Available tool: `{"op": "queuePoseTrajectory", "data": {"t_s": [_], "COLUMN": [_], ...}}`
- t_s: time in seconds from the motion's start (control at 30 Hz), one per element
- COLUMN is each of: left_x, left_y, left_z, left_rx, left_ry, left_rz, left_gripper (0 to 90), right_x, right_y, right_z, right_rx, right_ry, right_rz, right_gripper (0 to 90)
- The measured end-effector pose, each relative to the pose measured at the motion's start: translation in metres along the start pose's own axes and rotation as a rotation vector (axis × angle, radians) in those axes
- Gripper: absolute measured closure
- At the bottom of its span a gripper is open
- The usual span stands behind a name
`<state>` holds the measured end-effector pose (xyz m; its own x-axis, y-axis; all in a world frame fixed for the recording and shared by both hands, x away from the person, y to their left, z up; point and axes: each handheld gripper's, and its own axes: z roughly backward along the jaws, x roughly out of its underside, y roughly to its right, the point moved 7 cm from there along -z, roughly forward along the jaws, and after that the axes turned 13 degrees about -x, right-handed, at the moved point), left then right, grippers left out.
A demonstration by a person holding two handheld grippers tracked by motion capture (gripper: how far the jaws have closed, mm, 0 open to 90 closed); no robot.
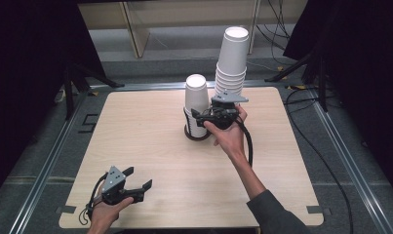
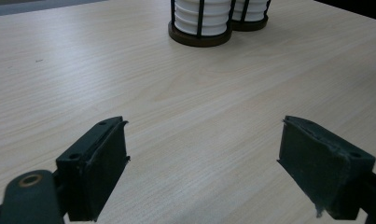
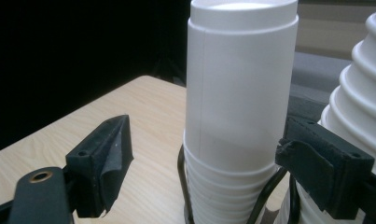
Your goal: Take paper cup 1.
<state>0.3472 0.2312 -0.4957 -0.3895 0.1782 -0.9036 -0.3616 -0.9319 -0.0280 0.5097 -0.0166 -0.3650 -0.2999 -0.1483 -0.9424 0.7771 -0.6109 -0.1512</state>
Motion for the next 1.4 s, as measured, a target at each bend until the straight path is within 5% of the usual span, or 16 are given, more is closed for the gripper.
{"op": "queuePoseTrajectory", "data": {"t_s": [1.4], "left_x": [0.000], "left_y": [0.003], "left_z": [0.001], "left_rx": [0.012], "left_ry": [-0.006], "left_rz": [-0.007], "left_gripper": [14.7], "right_x": [-0.023], "right_y": [0.018], "right_z": [-0.036], "right_rx": [0.154], "right_ry": [0.007], "right_rz": [-0.071], "right_gripper": [18.0]}}
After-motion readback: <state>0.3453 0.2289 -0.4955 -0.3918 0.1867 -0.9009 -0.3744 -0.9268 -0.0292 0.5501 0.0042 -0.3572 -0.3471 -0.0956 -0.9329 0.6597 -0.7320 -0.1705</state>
